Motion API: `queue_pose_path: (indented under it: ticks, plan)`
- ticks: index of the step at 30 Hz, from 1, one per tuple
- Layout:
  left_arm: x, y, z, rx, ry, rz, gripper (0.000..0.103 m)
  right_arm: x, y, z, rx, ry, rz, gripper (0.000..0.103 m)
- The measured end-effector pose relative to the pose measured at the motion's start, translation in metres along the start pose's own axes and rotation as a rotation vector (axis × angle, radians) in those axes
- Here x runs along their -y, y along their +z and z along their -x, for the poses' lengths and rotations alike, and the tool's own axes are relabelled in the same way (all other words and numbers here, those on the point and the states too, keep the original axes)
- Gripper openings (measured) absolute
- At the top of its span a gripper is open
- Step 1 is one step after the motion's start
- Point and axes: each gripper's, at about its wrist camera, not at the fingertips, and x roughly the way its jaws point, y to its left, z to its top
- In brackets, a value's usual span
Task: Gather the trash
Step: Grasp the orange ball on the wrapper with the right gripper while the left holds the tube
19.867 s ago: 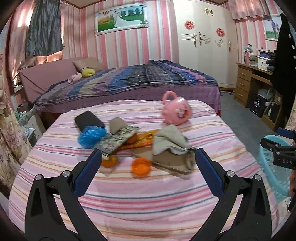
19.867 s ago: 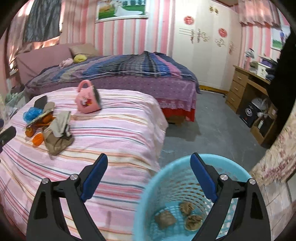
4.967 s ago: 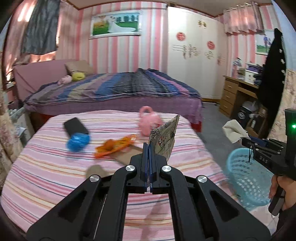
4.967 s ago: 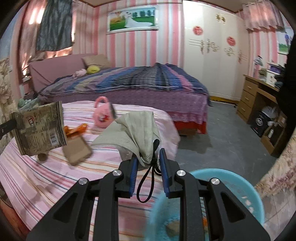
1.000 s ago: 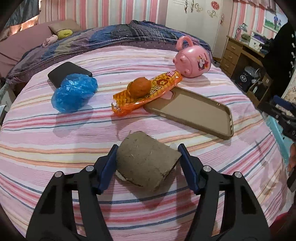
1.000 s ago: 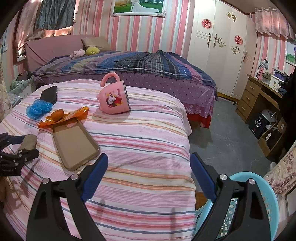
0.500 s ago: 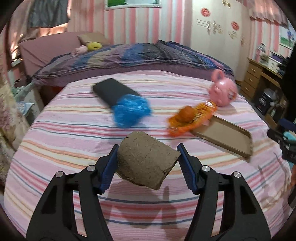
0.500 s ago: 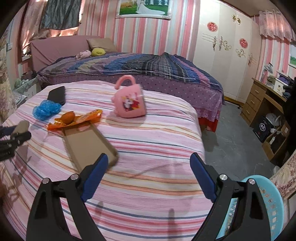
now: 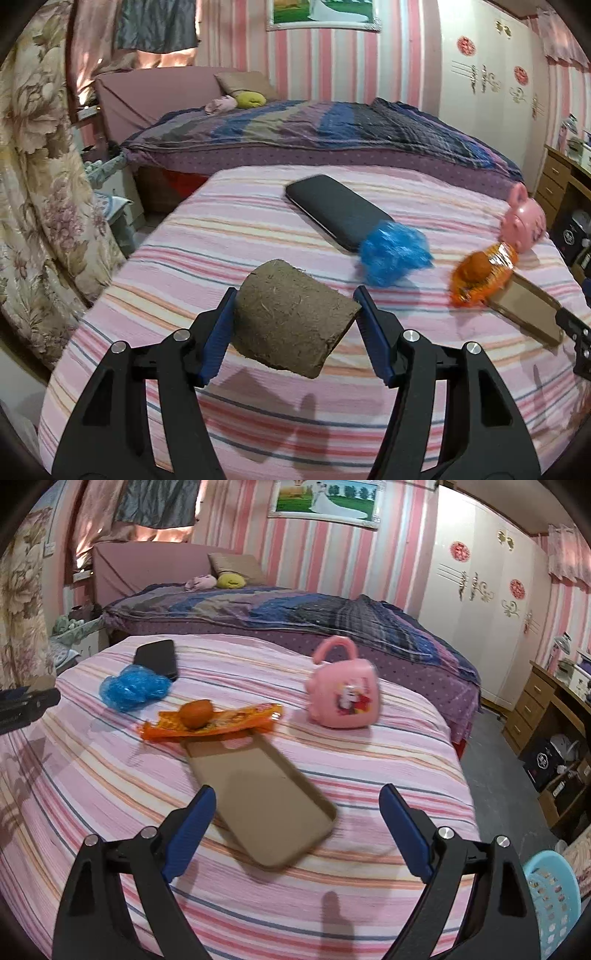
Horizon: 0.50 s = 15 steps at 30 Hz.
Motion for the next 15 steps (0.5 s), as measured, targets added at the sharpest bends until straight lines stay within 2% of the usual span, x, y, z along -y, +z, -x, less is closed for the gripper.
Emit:
queue_pose_path:
  ticks: [6, 15]
  plan:
    - [-0.025, 0.011, -0.008, 0.010, 0.022, 0.039, 0.062, -0.023, 0.015, -0.015, -0.004, 0.027, 0.002, 0.088]
    - [-0.052, 0.016, -0.018, -0.005, 0.063, 0.104, 0.062, -0.062, 0.049, -0.051, -0.042, 0.020, 0.080, 0.088]
